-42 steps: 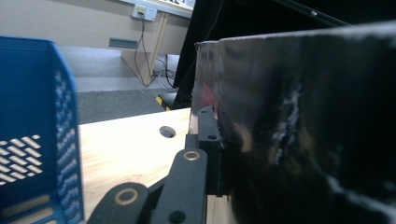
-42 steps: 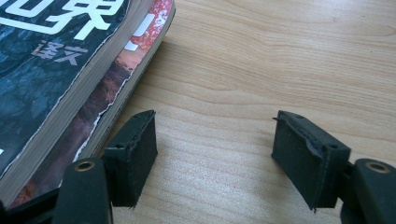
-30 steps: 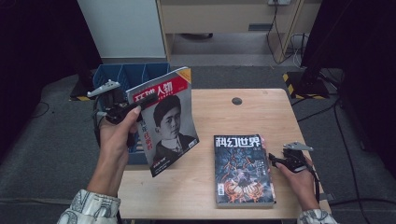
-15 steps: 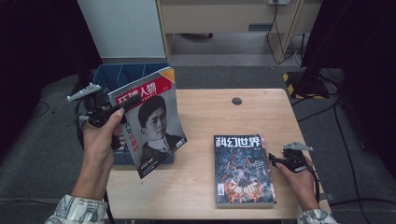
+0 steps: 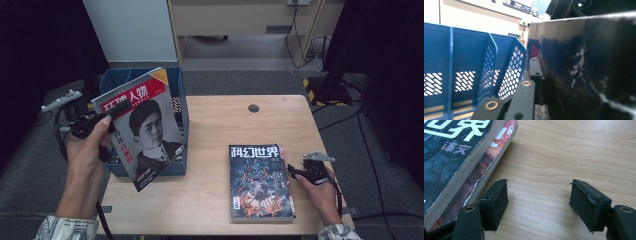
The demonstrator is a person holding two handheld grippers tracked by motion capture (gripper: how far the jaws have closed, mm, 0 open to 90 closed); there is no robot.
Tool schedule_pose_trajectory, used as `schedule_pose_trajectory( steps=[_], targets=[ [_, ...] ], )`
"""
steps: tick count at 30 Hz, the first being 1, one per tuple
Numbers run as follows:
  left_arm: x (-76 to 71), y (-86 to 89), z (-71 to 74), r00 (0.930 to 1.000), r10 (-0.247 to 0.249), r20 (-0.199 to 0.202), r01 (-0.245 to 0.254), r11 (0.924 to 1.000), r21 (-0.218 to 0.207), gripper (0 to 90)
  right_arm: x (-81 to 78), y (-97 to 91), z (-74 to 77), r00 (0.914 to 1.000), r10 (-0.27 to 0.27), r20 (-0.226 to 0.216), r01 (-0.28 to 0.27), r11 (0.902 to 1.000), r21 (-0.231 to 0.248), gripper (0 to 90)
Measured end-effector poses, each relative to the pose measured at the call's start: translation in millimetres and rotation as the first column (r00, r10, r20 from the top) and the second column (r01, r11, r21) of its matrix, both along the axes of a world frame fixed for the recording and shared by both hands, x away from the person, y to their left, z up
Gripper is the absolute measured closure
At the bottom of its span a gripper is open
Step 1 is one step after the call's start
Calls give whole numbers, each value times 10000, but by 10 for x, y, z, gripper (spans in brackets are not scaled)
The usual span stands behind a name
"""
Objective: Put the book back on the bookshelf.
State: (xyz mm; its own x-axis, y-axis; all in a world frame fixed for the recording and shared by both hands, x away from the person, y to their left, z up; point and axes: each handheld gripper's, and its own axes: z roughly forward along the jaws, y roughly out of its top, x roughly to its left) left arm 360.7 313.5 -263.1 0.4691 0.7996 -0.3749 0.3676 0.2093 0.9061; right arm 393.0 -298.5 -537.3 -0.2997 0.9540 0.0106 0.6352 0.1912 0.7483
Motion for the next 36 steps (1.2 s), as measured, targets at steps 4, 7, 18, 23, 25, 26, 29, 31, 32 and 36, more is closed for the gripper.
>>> schedule_pose_trajectory(
  steps=[4,7,18,23,25,26,29,31,32,36],
  targets=[
    [-9,96,22,9997,225,4,-225,9997,33,864,0,0,0,10000,-2,3,2,10000,2,305],
    [-8,177,17,9992,396,9,-396,9992,50,864,0,1,0,10000,0,-6,0,10000,13,304],
    [-24,419,9,9961,880,-19,-880,9961,27,864,4,0,-1,10000,24,-16,-24,10000,-23,301],
    [-74,591,27,9922,1247,-14,-1247,9922,57,864,5,-2,-1,10000,47,-5,-47,10000,-53,300],
    [-90,640,36,9907,1363,-6,-1363,9906,70,864,6,-3,-2,10000,56,3,-56,10000,-59,300],
    [-102,663,43,9901,1401,-11,-1401,9901,117,864,7,-3,-2,10000,56,1,-56,10000,-62,299],
    [-136,732,59,9884,1519,8,-1519,9882,196,864,8,-1,-1,10000,45,-10,-46,10000,-60,298],
    [-156,787,61,9871,1604,15,-1604,9870,141,864,10,-1,-1,10000,41,-17,-41,10000,-61,297],
    [-161,808,59,9865,1635,19,-1635,9865,111,864,10,0,-1,10000,38,-17,-38,10000,-61,297],
    [-194,908,62,9833,1822,-6,-1822,9832,86,864,10,0,-1,10000,37,-16,-37,10000,-66,297]
  ],
)
